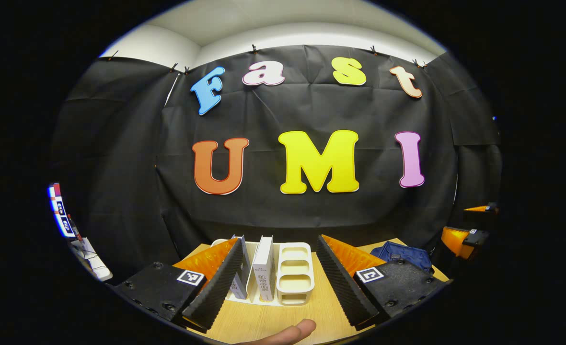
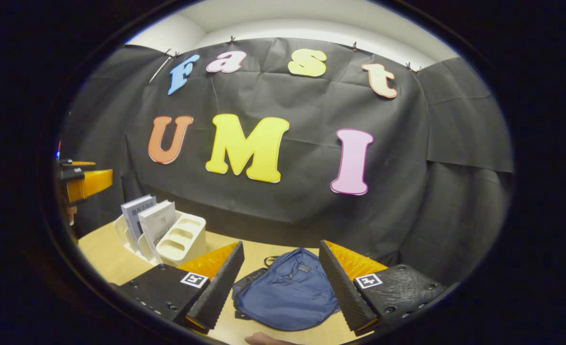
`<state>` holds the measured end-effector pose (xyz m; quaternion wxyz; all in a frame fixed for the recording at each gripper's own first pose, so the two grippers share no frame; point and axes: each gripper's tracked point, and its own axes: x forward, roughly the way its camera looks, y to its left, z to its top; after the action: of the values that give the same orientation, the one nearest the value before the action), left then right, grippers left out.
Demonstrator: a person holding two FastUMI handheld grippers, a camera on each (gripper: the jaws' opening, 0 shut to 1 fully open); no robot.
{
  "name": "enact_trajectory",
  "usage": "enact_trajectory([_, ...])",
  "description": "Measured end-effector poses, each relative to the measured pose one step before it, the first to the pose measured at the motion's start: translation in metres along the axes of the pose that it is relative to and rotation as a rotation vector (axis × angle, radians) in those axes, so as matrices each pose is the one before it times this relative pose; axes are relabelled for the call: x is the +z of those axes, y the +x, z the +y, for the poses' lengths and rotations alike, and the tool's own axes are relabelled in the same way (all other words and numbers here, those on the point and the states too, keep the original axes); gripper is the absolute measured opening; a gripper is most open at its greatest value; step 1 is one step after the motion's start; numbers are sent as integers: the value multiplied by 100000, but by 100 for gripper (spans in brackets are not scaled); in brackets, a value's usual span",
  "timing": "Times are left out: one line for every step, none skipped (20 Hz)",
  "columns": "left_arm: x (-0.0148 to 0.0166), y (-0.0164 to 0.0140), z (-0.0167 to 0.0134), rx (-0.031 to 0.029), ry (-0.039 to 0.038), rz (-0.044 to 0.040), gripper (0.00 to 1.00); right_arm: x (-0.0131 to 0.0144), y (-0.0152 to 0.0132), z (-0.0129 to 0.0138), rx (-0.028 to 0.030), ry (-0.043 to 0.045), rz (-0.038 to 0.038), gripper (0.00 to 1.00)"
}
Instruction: Open the schoolbag, grab two books from the bookshelf and put them into the schoolbag.
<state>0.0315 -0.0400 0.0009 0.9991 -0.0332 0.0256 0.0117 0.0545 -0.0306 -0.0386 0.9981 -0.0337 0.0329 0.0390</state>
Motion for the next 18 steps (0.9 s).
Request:
enact_trajectory([-509, -53, -38, 147, -380, 1373, 99, -1558, 393, 38, 646, -1487, 2004, 98])
enact_trajectory([-462, -14, -27, 263, -229, 1141, 99, -1572, 327, 166, 937, -1442, 2577, 95])
enact_trajectory([-388, -116, 107, 689, 277, 1175, 99, -2094, 499, 205, 451, -2132, 3216, 95])
enact_trajectory([-315, -109, 104, 786, 569, 809, 99, -2074, 619, 276, 512, -1742, 3625, 95])
enact_trajectory([-160, -161, 89, 702, 373, 248, 99, -2408, 775, 617, 1505, -1020, 4336, 95])
enact_trajectory([-100, -164, 37, 700, 642, 325, 99, -2177, 654, 765, 2092, -787, 4616, 95])
enact_trajectory([-87, -3, -1, 667, 929, 256, 99, -2235, 841, 755, 1678, -1508, 4321, 99])
enact_trajectory([-6, -68, 34, 802, 1057, 0, 99, -1841, 942, 759, 2213, -2216, 4158, 96])
enact_trajectory([-7, -150, 138, 1152, 965, -71, 99, -1686, 1018, 1023, 2310, -2686, 3944, 96])
enact_trajectory([83, -140, -17, 778, 551, -155, 99, -1440, 934, 921, 2756, -2384, 3581, 96])
enact_trajectory([115, -43, -155, 763, 230, 46, 99, -1372, 985, 905, 3129, -1269, 3369, 96])
enact_trajectory([-39, -53, -153, 629, 116, 476, 99, -1220, 771, 521, 2673, -1743, 4267, 96])
enact_trajectory([-195, 5, -154, 612, -61, 478, 99, -1551, 994, 137, 290, -2550, 4124, 96])
enact_trajectory([-108, 4, -147, 703, 20, 739, 99, -728, 945, -72, 304, -1610, 2668, 96])
enact_trajectory([-237, -104, -222, 1381, 419, 993, 99, -1365, 1358, 3, -567, -2785, 4890, 96])
enact_trajectory([-9, -63, -173, 909, 613, 123, 99, -645, 799, -131, 1, -1553, 2874, 96])
enact_trajectory([-29, -74, -314, 883, 559, 166, 99, -407, 699, 123, 1239, -1193, 2292, 96])
enact_trajectory([-273, -47, -366, 493, 420, 697, 99, -405, 695, -174, -274, -1914, 1947, 96])
